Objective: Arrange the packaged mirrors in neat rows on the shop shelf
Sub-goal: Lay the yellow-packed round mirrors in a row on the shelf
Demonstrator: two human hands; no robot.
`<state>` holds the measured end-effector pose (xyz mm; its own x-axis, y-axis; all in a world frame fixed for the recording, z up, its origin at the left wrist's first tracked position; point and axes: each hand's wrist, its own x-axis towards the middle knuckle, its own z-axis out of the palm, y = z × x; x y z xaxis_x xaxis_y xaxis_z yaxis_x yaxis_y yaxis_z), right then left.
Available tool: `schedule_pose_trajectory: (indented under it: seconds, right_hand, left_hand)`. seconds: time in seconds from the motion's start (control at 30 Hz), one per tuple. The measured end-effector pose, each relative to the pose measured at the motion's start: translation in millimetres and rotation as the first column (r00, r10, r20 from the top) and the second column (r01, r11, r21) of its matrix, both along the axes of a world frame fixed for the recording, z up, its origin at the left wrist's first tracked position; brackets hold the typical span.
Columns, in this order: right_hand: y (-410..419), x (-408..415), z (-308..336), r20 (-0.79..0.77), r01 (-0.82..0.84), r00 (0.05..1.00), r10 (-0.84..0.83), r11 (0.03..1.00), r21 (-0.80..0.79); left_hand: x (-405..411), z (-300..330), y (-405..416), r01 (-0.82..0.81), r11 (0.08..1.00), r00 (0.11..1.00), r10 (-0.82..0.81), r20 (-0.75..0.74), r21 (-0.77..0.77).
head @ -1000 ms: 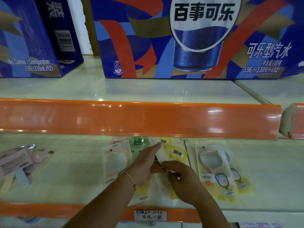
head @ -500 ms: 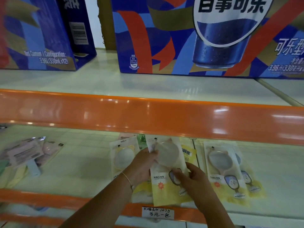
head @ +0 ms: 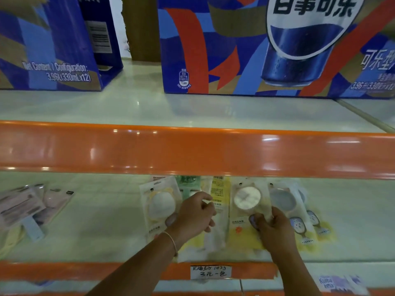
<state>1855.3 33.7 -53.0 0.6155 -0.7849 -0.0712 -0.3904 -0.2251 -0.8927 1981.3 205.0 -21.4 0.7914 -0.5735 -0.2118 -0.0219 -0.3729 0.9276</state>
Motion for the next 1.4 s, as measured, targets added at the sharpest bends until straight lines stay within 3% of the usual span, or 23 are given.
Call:
schedule_pose_trajectory:
  seconds: [0.37, 0.53, 0.67, 0.77, 0.87, 1.07, 1.23, 1.4]
  right_hand:
    - [-66, -33, 13, -0.178, 0.165, 0.964, -0.2, 0.968, -0.191]
    - [-65, -30, 3, -0.26, 0.232, 0.881, -0.395, 0.841, -0.489]
    - [-39, -11, -2, -0.127, 0.132, 0.963, -0.236, 0.83, -0.542]
    - [-4, 8, -3, -0.092, 0.004, 0.994, -0.055, 0.88, -0.474]
    - [29, 25, -1, -0.06, -0.104, 0.994, 0.087, 0.914, -0.392]
    - [77, 54, 4, -0.043, -0.347, 0.936, 0.35, 0.895, -0.281]
    - [109, 78, 7, -0.096, -0.44, 0.898, 0.43, 0.87, -0.222]
    - [133, 95, 11, -0.226, -0.489, 0.865, 0.448, 0.853, -0.181]
  left_hand:
    - [-25, -12, -29, 0.118, 0.985, 0.966, -0.143, 0.213, 0.123]
    - [-24, -14, -30, 0.061, 0.987, 0.921, -0.114, 0.373, 0.15]
    - [-18, -18, -25, 0.023, 0.976, 0.86, -0.13, 0.493, 0.218]
    - [-10, -22, -17, -0.041, 0.951, 0.802, -0.152, 0.577, 0.307]
    - [-1, -23, -1, -0.17, 0.919, 0.755, -0.11, 0.646, 0.356]
    - [25, -28, 53, -0.393, 0.819, 0.784, 0.06, 0.618, 0.419]
    - [36, -37, 93, -0.42, 0.778, 0.804, 0.08, 0.59, 0.468]
    - [39, -60, 115, -0.352, 0.797, 0.791, -0.028, 0.612, 0.491]
